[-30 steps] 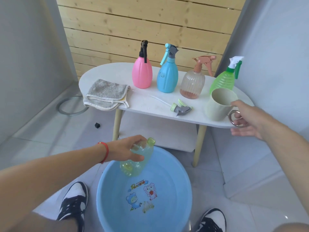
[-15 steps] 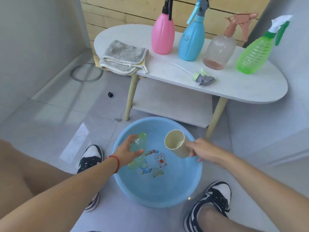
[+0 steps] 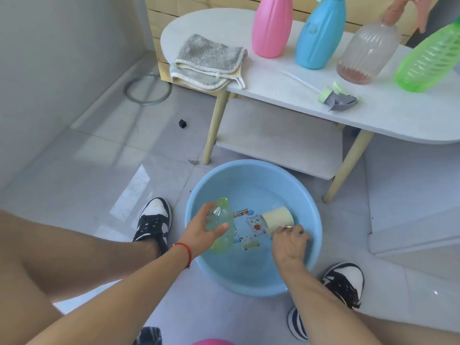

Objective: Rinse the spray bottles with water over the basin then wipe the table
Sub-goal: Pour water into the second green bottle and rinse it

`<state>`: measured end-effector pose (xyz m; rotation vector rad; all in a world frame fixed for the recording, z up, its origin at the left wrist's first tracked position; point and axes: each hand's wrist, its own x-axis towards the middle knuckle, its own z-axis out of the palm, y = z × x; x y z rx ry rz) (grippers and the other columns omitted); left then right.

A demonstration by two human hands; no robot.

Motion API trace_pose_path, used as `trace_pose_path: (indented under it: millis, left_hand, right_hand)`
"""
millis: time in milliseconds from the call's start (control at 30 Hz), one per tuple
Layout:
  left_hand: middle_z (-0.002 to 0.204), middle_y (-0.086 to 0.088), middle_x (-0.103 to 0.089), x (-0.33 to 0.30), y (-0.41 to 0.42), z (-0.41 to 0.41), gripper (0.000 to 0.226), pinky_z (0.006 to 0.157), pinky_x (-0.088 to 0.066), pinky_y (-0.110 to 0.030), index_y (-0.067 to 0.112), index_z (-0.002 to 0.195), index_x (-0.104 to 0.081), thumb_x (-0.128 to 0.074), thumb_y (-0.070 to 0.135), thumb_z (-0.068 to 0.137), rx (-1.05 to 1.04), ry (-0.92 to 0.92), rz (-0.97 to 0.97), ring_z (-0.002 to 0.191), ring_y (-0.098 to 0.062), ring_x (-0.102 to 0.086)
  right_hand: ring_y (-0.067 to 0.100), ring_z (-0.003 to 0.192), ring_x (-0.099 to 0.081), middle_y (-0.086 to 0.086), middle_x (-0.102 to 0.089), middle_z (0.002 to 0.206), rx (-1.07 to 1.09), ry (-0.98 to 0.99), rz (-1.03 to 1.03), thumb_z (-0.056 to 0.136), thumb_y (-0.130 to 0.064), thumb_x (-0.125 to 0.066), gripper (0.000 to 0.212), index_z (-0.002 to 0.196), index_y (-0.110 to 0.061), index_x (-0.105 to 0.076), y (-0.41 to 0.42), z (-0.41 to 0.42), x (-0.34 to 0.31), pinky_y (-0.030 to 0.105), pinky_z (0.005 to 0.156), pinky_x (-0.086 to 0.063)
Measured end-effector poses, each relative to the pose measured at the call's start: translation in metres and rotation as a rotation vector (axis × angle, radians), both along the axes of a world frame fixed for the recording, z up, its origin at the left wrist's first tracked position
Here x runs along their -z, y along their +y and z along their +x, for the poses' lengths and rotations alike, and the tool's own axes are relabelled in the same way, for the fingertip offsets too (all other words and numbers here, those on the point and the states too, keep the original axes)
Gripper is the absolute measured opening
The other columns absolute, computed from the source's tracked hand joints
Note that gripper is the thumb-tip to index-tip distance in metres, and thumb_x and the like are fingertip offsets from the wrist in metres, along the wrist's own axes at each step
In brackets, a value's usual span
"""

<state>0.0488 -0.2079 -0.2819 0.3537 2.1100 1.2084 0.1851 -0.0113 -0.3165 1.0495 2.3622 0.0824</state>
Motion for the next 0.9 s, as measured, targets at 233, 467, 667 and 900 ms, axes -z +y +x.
trace_pose_path:
  millis: [233, 467, 667, 900]
  left_hand:
    - [0.127, 0.006, -0.054, -0.001, -0.003, -0.003, 0.063, 0.101, -0.050, -0.036, 0.035, 0.141, -0.046, -0.079, 0.035, 0.088, -0.020, -0.001, 0.035, 0.125, -0.014, -0.054]
    - [0.123, 0.013, -0.060, 0.002, -0.005, -0.006, 0.073, 0.099, -0.054, -0.042, 0.036, 0.135, -0.052, -0.083, 0.054, 0.071, -0.015, 0.023, 0.029, 0.119, -0.015, -0.060]
    - [0.116, 0.020, -0.059, 0.000, -0.003, -0.009, 0.069, 0.092, -0.053, -0.030, 0.029, 0.133, -0.060, -0.091, 0.034, 0.072, -0.018, 0.035, -0.012, 0.113, -0.013, -0.062]
    - [0.122, 0.015, -0.064, -0.003, 0.011, -0.004, 0.069, 0.090, -0.045, -0.022, 0.039, 0.130, -0.061, -0.090, 0.035, 0.068, 0.072, 0.126, -0.064, 0.114, -0.009, -0.059]
  right_hand:
    - [0.032, 0.105, -0.052, 0.006, -0.070, 0.102, 0.175, 0.462, -0.404, 0.100, -0.010, -0.044, 0.031, 0.080, -0.028, -0.059, -0.022, -0.006, 0.002, 0.035, 0.087, -0.038]
    - [0.027, 0.074, -0.071, 0.004, -0.073, 0.072, 0.581, 0.763, -0.792, 0.095, -0.030, -0.056, 0.039, 0.064, -0.011, -0.067, -0.012, -0.009, -0.020, 0.042, 0.083, -0.059]
    - [0.026, 0.065, -0.074, 0.008, -0.070, 0.066, 0.707, 1.000, -0.907, 0.092, -0.017, -0.056, 0.041, 0.052, -0.012, -0.066, 0.002, 0.006, -0.039, 0.054, 0.095, -0.058]
    - [0.018, 0.068, -0.074, 0.010, -0.072, 0.066, 0.612, 1.144, -0.754, 0.080, -0.041, -0.068, 0.044, 0.056, -0.005, -0.065, 0.017, 0.022, -0.077, 0.059, 0.090, -0.059]
